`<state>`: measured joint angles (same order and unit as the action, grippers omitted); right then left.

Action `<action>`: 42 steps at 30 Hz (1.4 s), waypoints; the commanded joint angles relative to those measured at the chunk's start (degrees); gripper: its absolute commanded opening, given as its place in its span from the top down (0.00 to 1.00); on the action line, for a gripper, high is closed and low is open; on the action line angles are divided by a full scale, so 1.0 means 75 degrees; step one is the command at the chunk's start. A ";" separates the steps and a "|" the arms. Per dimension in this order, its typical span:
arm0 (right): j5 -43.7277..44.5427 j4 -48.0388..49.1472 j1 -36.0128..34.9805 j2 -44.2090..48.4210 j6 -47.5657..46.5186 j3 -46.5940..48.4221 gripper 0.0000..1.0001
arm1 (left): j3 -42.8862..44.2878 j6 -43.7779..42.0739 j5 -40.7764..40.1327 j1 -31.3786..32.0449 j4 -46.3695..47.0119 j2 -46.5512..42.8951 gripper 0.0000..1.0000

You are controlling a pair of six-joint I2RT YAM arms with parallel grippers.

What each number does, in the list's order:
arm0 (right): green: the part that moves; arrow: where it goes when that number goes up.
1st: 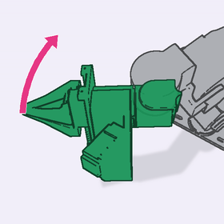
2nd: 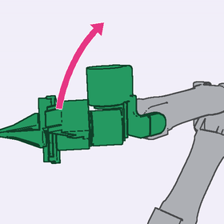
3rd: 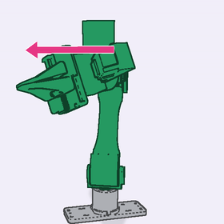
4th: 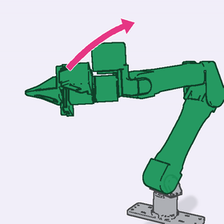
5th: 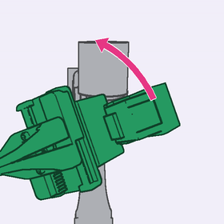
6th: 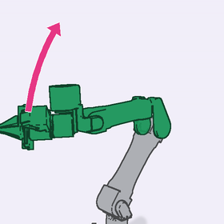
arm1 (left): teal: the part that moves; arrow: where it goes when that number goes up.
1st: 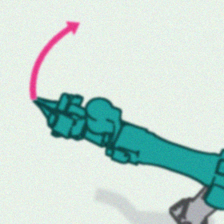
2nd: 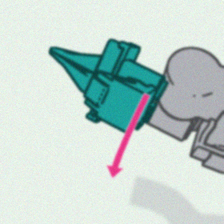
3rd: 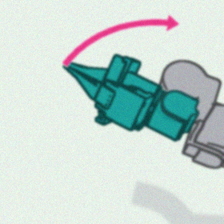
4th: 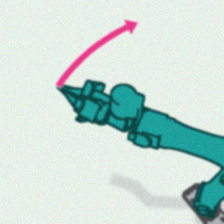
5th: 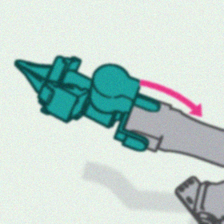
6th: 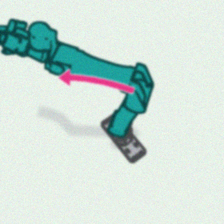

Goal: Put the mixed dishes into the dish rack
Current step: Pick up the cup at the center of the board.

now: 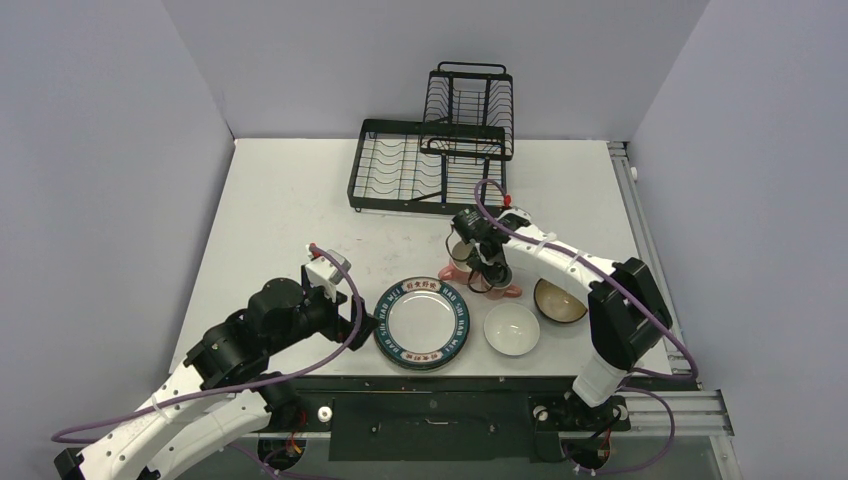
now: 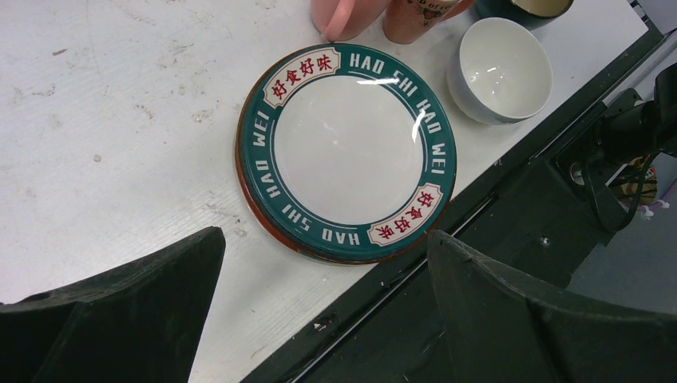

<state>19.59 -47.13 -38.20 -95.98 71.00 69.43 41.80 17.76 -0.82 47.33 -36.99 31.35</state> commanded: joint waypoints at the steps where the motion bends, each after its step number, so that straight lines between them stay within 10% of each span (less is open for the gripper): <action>1: -0.0099 0.0202 0.0100 0.0305 -0.0085 -0.0088 1.00 | 0.0080 -0.0071 -0.0114 0.0038 0.0318 -0.0077 0.04; 42: 0.0531 -0.1500 -0.1030 -0.0150 -0.3054 0.4494 1.00 | 0.0579 0.0396 -0.4107 0.0020 -0.0913 -0.0846 0.04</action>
<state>19.97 -57.63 -44.77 -98.61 51.27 97.82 45.06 20.36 -29.12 47.31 -43.97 26.65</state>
